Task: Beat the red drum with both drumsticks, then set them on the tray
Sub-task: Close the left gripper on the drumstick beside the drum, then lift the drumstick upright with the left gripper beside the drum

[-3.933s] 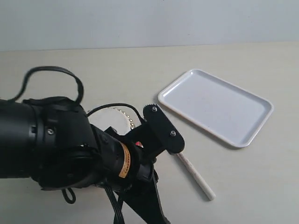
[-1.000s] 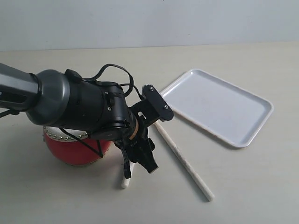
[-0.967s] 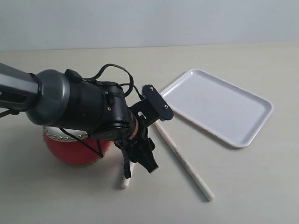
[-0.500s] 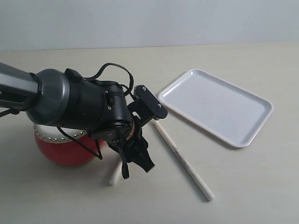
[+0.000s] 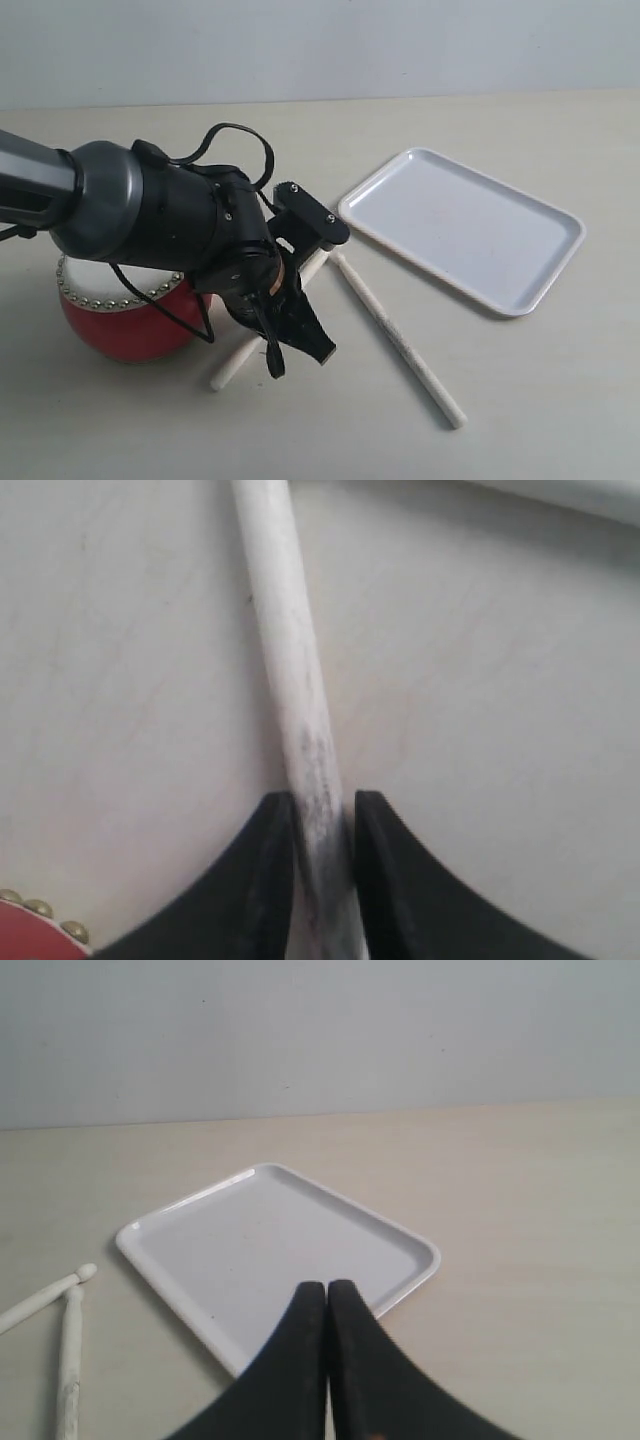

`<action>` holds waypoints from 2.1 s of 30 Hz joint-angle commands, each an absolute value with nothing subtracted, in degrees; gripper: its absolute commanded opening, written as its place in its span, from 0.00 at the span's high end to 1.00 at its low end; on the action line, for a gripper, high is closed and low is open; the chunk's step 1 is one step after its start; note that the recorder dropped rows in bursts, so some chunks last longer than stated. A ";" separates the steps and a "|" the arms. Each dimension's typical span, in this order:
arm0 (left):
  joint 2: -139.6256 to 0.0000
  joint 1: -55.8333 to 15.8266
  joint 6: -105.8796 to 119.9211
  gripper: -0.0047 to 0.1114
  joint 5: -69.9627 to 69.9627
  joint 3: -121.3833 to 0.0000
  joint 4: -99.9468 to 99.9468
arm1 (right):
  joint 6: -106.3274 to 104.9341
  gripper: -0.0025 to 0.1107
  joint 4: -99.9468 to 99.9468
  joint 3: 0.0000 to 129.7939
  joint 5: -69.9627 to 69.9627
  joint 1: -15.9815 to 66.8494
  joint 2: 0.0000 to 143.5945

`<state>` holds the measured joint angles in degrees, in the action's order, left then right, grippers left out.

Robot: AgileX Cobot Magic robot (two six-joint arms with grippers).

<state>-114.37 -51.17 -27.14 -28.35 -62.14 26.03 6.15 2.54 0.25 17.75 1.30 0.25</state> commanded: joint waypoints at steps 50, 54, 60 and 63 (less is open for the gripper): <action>-79.44 -47.93 -29.09 0.96 -4.34 -48.09 24.99 | 6.08 0.98 2.92 0.00 17.48 0.97 0.00; -70.78 -47.93 -29.09 0.96 1.00 -40.88 24.88 | 6.08 0.98 2.92 0.00 17.48 0.97 0.00; -58.04 -47.93 -28.59 0.96 5.39 -29.11 24.88 | 4.06 0.98 4.45 0.00 12.16 0.97 0.00; -52.76 -47.93 -28.28 0.96 6.94 -25.42 24.88 | 6.78 0.98 3.09 0.00 2.43 0.97 0.00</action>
